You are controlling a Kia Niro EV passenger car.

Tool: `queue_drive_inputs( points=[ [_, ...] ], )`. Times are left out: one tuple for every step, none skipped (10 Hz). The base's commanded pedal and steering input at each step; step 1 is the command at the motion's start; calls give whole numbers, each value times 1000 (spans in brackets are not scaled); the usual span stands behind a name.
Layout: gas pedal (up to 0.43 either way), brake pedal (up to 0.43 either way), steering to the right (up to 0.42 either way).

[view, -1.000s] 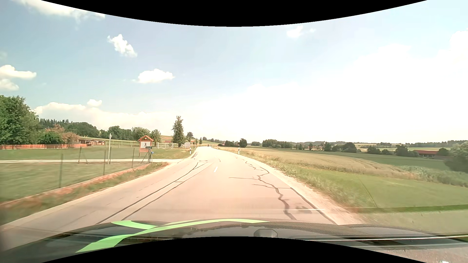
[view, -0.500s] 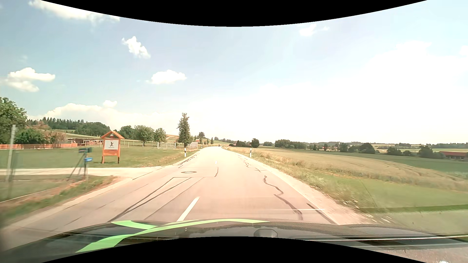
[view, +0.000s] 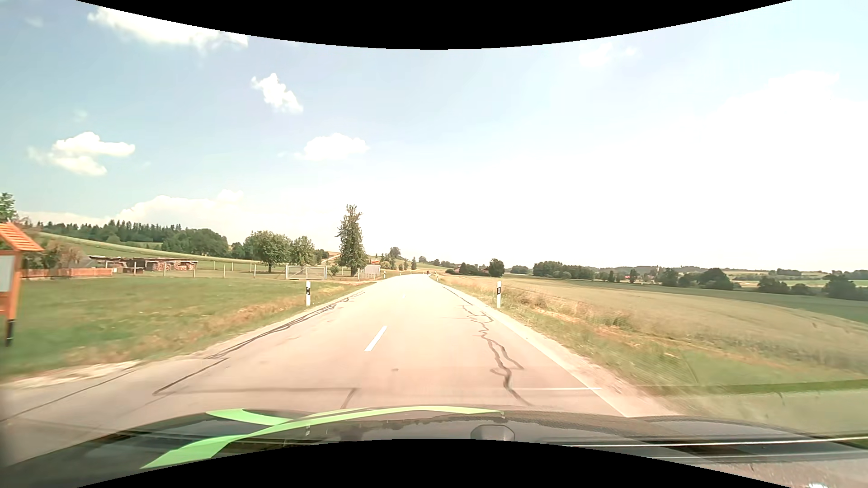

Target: Follow the waypoints while adhering to traffic rules and regulations

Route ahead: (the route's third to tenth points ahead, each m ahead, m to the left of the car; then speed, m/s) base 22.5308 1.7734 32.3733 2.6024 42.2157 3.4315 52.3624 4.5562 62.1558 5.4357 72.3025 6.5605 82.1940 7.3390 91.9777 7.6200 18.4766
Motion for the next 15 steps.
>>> queue_drive_inputs(
  points=[
    [469, 0, -37],
    [469, 0, -37],
    [469, 0, -36],
    [469, 0, -35],
    [469, 0, -33],
    [469, 0, -31],
    [488, 0, -30],
    [500, 0, -26],
    [512, 0, -21],
    [512, 0, -15],
    [520, 0, -12],
    [539, 0, -11],
    [539, 0, -10],
    [539, 0, -8],
    [539, 0, -5]
  ],
)
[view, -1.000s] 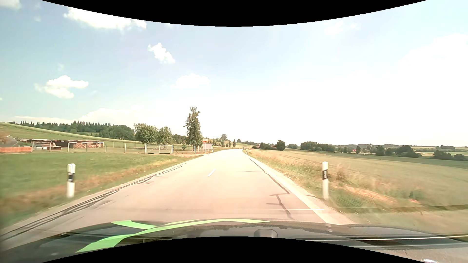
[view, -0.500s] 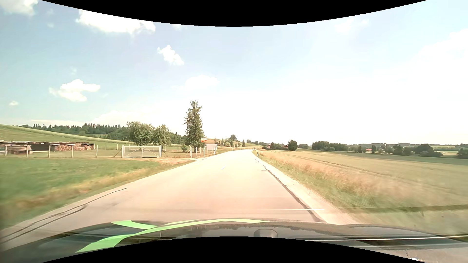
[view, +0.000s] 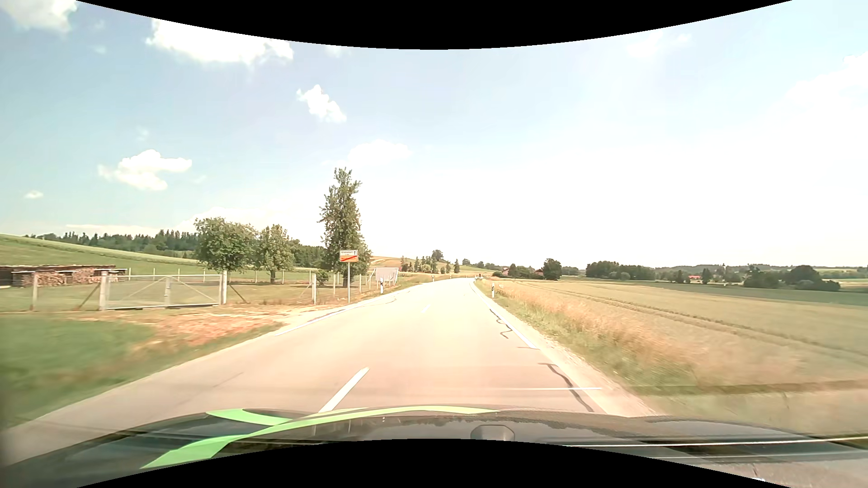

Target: Follow the waypoints while adhering to traffic rules and regulations

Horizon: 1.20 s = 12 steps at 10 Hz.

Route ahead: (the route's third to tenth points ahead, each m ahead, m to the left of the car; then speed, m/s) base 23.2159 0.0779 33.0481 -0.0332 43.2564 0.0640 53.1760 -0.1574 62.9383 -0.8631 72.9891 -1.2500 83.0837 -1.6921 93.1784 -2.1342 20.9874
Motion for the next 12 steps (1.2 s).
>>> queue_drive_inputs(
  points=[
    [539, 0, -4],
    [539, 0, -4],
    [531, 0, -4],
    [512, 0, -6],
    [512, 0, -8],
    [500, 0, -8],
    [409, 0, -8],
    [398, 0, -8],
    [398, 0, -8],
    [398, 0, -8],
    [398, 0, -7],
    [398, 0, -6]
  ],
)
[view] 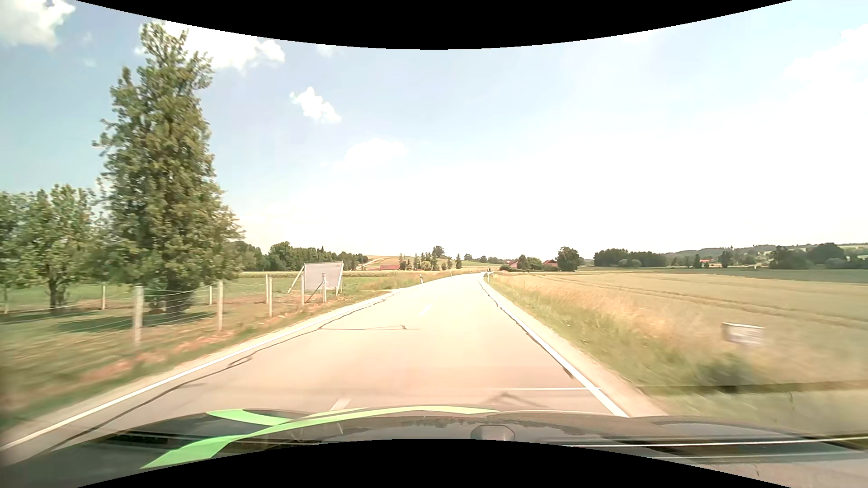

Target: Follow the waypoints while adhering to traffic rules and regulations

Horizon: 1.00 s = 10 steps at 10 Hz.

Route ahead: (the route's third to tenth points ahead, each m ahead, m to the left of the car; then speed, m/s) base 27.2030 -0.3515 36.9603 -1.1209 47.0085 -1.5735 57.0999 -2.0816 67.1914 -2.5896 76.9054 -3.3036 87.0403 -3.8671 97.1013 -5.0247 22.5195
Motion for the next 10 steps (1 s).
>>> queue_drive_inputs(
  points=[
    [398, 0, -6],
    [398, 0, -5],
    [398, 0, -3],
    [398, 0, -1],
    [409, 0, 0],
    [409, 0, 1],
    [429, 0, 1],
    [429, 0, 2],
    [429, 0, 2],
    [441, 0, 3]
  ],
)
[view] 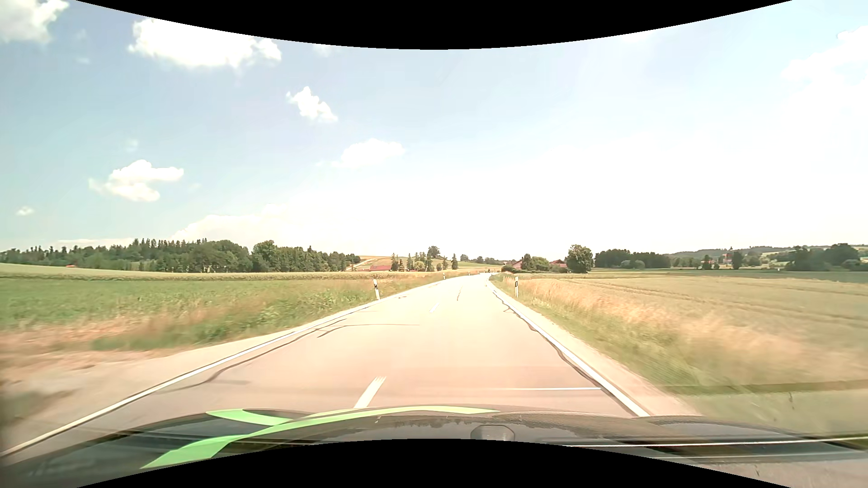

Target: Follow the waypoints while adhering to traffic rules and regulations

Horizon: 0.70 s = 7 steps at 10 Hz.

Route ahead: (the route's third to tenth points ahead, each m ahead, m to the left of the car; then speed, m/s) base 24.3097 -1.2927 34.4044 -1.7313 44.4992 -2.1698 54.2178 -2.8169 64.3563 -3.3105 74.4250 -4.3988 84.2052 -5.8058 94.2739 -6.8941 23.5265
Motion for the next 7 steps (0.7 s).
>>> queue_drive_inputs(
  points=[
    [449, 0, 8],
    [449, 0, 9],
    [449, 0, 9],
    [449, 0, 8],
    [449, 0, 7],
    [441, 0, 6],
    [390, 0, 5]
  ],
)
